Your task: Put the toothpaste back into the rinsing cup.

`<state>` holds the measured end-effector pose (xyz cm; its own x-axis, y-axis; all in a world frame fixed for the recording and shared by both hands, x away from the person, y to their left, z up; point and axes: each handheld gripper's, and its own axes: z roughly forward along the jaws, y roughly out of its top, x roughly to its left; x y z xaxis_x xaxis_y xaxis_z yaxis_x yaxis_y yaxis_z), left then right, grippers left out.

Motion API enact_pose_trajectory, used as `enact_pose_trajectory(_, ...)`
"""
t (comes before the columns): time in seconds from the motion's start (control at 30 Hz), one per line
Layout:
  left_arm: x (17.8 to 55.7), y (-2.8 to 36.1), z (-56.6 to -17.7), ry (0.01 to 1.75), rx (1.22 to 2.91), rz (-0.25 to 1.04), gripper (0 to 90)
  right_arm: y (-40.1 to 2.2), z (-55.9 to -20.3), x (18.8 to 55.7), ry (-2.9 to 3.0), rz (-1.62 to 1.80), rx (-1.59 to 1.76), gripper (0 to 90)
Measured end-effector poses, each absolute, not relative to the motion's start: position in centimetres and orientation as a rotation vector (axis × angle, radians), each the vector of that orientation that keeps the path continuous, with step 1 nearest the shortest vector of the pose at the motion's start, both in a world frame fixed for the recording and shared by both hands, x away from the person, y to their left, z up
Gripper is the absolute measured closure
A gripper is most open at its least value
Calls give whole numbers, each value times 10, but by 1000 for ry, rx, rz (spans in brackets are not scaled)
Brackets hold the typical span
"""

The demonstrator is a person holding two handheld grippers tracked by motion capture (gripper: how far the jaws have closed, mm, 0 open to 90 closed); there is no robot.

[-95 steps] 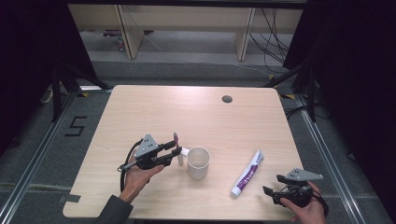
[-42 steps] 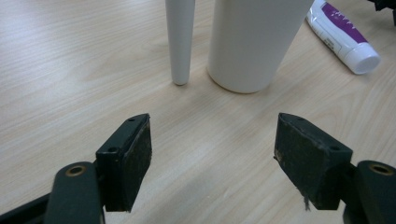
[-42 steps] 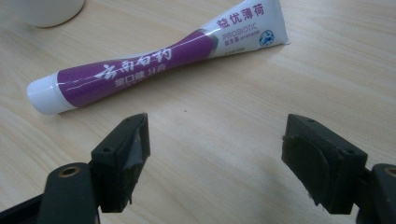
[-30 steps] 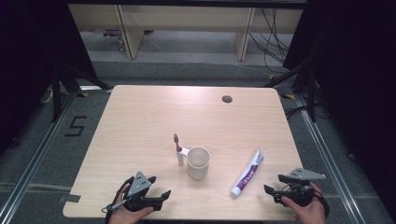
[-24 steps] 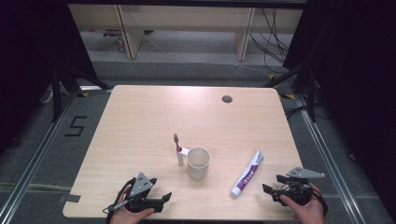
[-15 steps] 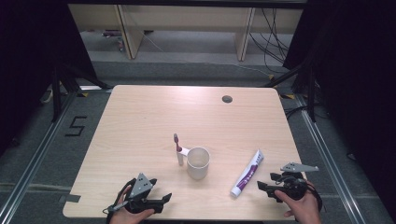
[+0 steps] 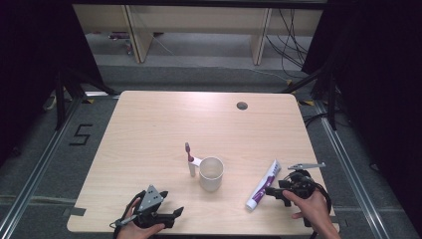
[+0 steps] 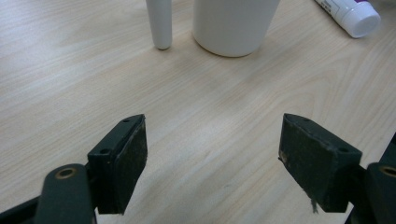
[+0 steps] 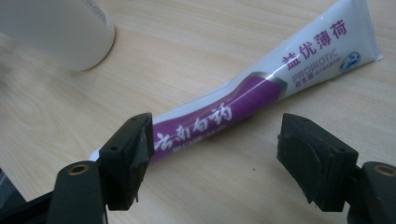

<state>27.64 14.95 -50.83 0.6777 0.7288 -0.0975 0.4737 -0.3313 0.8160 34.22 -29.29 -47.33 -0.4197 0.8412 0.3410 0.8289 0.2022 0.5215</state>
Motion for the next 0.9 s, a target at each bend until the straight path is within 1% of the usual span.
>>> enact_pose_trajectory(0.03, 276, 150, -508, 930, 1994, 359, 235, -293, -473, 342, 2421, 1030, 1682, 277)
enact_pose_trajectory(0.07, 276, 149, -508, 931, 1992, 356, 235, -294, -474, 345, 2435, 1018, 1614, 276)
enact_pose_trajectory(0.27, 275, 149, -508, 925, 1983, 351, 234, -286, -473, 356, 2470, 938, 1638, 275)
enact_pose_trajectory(0.37, 276, 149, -508, 920, 1986, 355, 234, -282, -476, 360, 2454, 959, 1642, 266)
enact_pose_trajectory(0.47, 275, 149, -508, 909, 1996, 350, 234, -276, -476, 366, 2481, 859, 1656, 255)
enact_pose_trajectory(0.6, 274, 146, -508, 903, 1975, 347, 234, -270, -474, 370, 2479, 811, 1729, 243)
enact_pose_trajectory(0.73, 275, 147, -506, 884, 2005, 349, 234, -268, -475, 375, 2478, 757, 1713, 242)
enact_pose_trajectory(0.77, 274, 146, -507, 891, 1986, 350, 234, -264, -474, 375, 2464, 721, 1772, 244)
enact_pose_trajectory(0.83, 273, 146, -507, 886, 1993, 345, 234, -260, -476, 379, 2461, 690, 1755, 244)
enact_pose_trajectory(0.87, 274, 146, -507, 886, 1991, 346, 235, -256, -474, 379, 2462, 646, 1806, 246)
enact_pose_trajectory(0.9, 275, 146, -507, 883, 1993, 349, 235, -256, -474, 382, 2479, 628, 1744, 251)
